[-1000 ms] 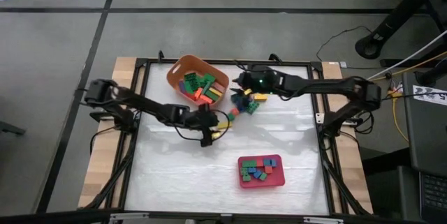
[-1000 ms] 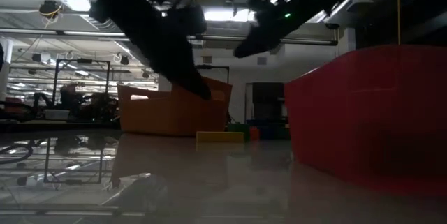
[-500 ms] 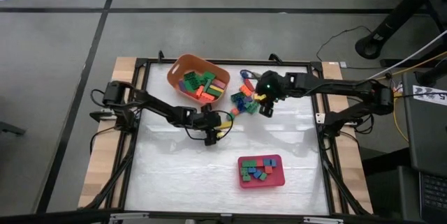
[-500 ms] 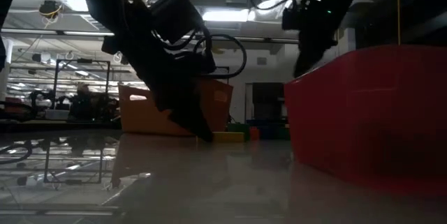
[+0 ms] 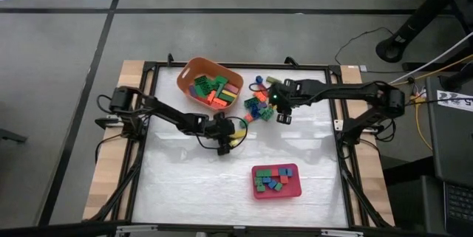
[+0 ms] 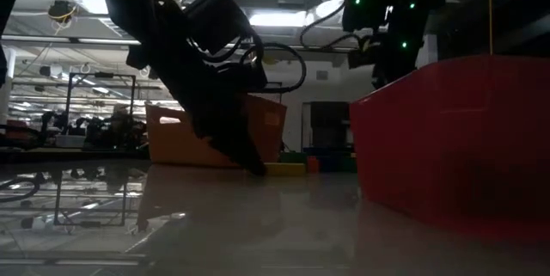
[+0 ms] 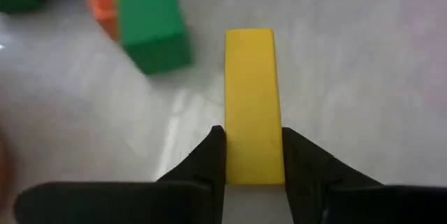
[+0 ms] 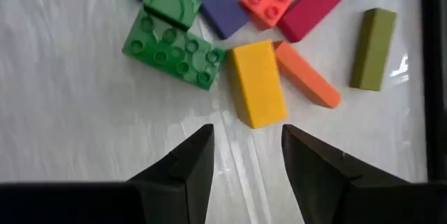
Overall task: Sort blocks by size
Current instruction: Put the large yellow block into the orange bin
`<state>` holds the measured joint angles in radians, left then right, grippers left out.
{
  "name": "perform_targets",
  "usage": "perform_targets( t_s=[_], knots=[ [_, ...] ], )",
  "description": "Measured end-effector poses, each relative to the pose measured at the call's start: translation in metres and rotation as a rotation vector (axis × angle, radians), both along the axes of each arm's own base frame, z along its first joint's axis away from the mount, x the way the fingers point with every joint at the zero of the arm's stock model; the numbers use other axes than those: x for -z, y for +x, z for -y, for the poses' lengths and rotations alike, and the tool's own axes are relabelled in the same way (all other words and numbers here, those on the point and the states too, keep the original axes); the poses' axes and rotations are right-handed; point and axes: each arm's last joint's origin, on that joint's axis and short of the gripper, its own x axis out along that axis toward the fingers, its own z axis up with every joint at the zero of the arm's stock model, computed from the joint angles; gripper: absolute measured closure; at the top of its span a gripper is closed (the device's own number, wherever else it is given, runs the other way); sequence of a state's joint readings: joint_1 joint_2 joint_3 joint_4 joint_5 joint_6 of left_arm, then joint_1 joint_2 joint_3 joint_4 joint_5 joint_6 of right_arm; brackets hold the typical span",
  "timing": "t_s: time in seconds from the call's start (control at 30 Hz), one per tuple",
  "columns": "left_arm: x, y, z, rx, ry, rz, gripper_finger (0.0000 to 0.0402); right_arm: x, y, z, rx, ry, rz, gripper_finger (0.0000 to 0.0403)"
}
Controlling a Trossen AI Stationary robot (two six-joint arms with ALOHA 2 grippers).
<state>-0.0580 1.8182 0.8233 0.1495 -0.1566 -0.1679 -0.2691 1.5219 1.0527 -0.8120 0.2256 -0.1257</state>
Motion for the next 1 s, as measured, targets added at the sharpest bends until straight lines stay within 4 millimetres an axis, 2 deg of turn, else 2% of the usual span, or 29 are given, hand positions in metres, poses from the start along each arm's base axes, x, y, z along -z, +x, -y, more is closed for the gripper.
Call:
perform_targets(
  t_s=[0.1, 0.17, 0.27, 0.47, 0.73, 0.9, 1.0],
  knots=[
    [-0.010, -0.002, 0.006, 0.023, -0.070, 0.020, 0.0314, 0.011, 0.005, 0.002, -0.026, 0.005, -0.047, 0.0237],
    [-0.025, -0.002, 0.010, 0.035, -0.092, 0.066, 0.0314, 0.018, 0.008, 0.003, -0.039, 0.008, -0.071, 0.0237],
    [-0.049, -0.002, 0.013, 0.057, -0.085, 0.150, 0.0314, 0.027, 0.012, 0.004, -0.055, -0.003, -0.100, 0.0237],
    [-0.103, -0.015, 0.010, 0.105, -0.020, 0.320, 0.0314, 0.039, 0.018, 0.015, -0.057, -0.049, -0.125, 0.0237],
    [-0.156, -0.047, -0.014, -0.044, 0.181, 0.441, 0.0308, 0.047, 0.013, 0.043, 0.010, 0.010, -0.093, 0.0237],
    [-0.171, -0.061, -0.035, -0.173, 0.291, 0.447, 0.0301, 0.052, 0.009, 0.056, 0.022, 0.106, -0.073, 0.0237],
    [-0.170, -0.065, -0.049, -0.225, 0.309, 0.419, 0.0296, 0.055, 0.009, 0.061, 0.021, 0.095, -0.080, 0.0237]
  ],
)
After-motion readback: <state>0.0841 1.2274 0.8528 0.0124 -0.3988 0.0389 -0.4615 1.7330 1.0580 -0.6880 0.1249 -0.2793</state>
